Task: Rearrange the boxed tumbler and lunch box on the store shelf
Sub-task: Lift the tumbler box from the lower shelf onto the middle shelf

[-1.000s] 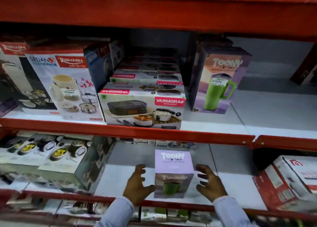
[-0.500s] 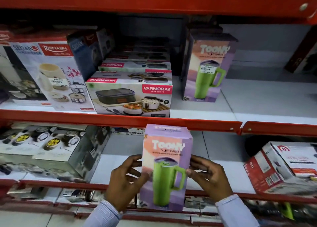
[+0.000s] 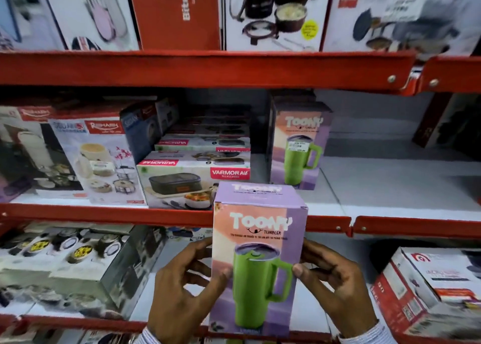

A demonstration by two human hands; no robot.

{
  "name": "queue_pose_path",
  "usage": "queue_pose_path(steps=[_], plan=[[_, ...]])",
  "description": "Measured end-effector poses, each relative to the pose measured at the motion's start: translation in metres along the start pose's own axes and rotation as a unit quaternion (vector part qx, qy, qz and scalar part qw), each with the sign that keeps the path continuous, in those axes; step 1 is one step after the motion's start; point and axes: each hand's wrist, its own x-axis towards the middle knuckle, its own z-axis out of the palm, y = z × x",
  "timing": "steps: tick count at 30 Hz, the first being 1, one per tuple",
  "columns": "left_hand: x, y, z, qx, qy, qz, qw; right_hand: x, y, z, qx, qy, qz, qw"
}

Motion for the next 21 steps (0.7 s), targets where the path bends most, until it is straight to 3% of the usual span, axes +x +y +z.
queue_pose_path(steps=[10, 16, 21], plan=[[0.086, 0.070, 0.067, -0.003, -0.006, 0.088, 0.996, 0.073, -0.046, -0.052, -0.003, 0.100, -0.099, 0.990], [0.124, 0.075, 0.105, 0.027, 0.002, 0.112, 0.993, 0.119, -0.034, -0.072, -0.038, 0.095, -0.083, 0.991], [0.146, 0.063, 0.126, 0.007, -0.027, 0.080, 0.996, 0.147, -0.011, -0.078, -0.063, 0.091, -0.063, 0.992]])
